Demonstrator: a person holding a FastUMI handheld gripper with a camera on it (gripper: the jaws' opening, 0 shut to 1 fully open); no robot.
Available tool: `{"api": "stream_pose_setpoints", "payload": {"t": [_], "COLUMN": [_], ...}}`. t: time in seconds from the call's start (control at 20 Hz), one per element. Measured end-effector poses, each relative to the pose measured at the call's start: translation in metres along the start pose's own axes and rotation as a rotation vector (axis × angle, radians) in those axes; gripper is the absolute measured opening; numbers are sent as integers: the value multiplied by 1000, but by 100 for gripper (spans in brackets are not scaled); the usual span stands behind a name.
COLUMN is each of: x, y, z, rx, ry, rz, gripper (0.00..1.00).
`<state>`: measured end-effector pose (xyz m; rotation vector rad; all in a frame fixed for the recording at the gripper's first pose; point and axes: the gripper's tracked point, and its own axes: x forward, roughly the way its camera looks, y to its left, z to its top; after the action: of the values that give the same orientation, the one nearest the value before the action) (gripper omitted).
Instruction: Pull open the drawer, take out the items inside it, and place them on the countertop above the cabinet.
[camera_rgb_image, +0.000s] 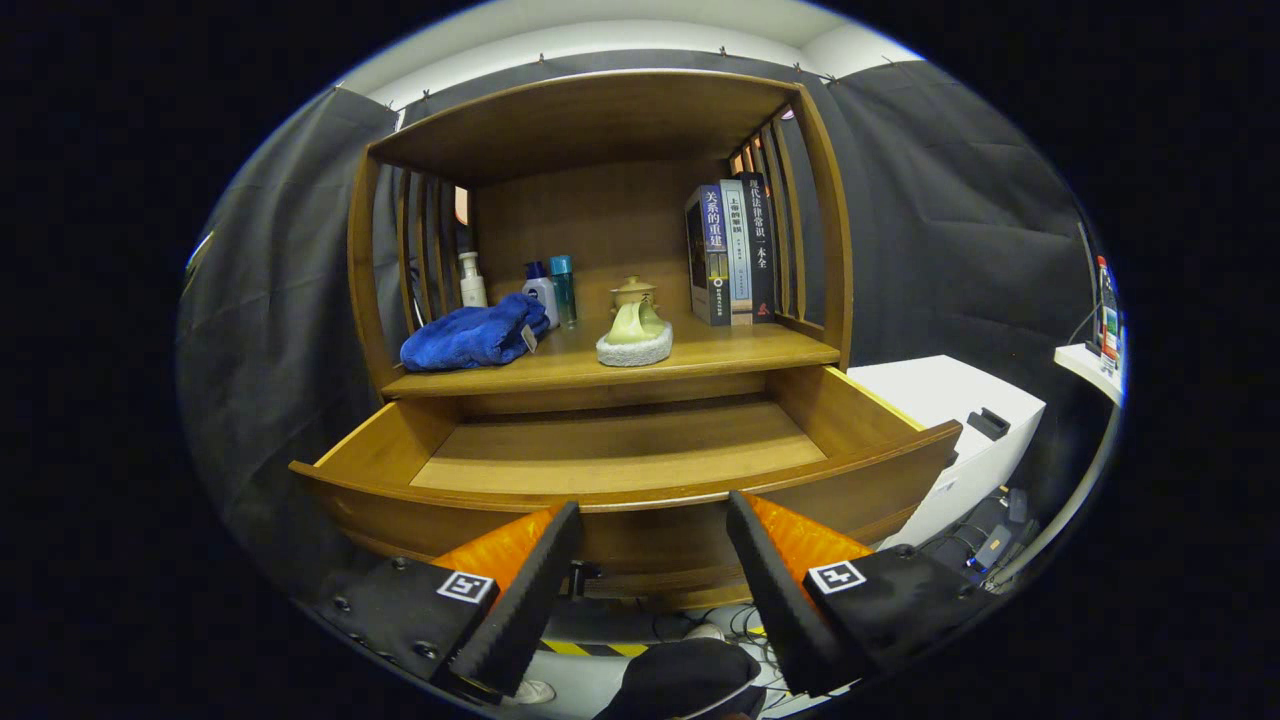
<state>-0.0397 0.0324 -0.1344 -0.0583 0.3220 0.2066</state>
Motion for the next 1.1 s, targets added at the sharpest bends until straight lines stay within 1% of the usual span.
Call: {"api": "stream_pose_setpoints", "payload": {"t": [0.25, 0.45, 0.9, 1.1], "x": [27, 51, 96, 114], "y": [2, 2, 4, 5], "z": [17, 22, 36, 43], "rx": [11, -10, 15, -1], "ry": [-16, -7, -8, -5], "rz": [2, -5, -7, -9], "gripper": [98, 99, 99, 99]}}
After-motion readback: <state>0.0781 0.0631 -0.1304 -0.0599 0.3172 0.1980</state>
